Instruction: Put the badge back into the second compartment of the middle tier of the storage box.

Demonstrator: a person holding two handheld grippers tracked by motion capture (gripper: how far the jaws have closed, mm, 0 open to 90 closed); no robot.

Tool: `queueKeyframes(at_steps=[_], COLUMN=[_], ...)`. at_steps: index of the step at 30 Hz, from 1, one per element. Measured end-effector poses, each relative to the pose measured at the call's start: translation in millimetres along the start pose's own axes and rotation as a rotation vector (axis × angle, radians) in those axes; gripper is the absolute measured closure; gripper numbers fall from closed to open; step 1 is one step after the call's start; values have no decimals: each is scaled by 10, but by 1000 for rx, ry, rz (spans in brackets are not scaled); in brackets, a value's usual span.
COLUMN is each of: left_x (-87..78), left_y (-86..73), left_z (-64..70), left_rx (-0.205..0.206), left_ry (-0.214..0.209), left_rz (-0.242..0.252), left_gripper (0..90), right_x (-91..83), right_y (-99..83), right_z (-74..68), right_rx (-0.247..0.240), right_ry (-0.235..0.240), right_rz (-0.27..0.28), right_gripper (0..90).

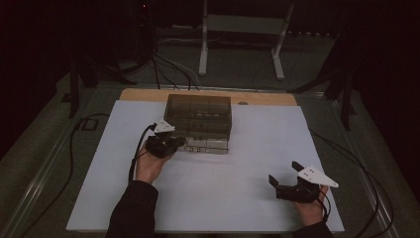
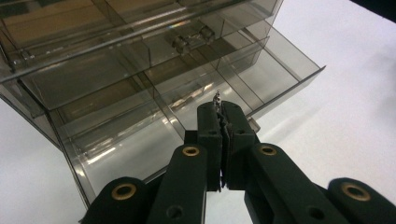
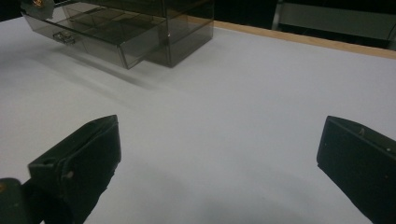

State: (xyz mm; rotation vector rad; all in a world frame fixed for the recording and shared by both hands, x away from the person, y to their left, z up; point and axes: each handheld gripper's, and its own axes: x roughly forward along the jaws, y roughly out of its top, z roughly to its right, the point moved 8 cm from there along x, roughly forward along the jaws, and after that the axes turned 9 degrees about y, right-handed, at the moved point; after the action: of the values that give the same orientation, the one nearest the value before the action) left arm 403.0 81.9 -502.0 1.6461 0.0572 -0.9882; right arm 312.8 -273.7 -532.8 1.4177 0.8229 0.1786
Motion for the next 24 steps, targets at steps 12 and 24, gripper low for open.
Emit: queueKeyframes(at_steps=[12, 24], left_x=[48, 135], left_y=[140, 172], left_z=[38, 56], left_rx=[7, 18], left_ry=[3, 37], left_rz=[29, 31], left_gripper=[891, 891], right_x=[-26, -8], right_y=[-14, -8], right_z=[15, 6], right_rx=[8, 5], right_ry=[-8, -1], right_rz=[1, 1], right_gripper=[0, 0])
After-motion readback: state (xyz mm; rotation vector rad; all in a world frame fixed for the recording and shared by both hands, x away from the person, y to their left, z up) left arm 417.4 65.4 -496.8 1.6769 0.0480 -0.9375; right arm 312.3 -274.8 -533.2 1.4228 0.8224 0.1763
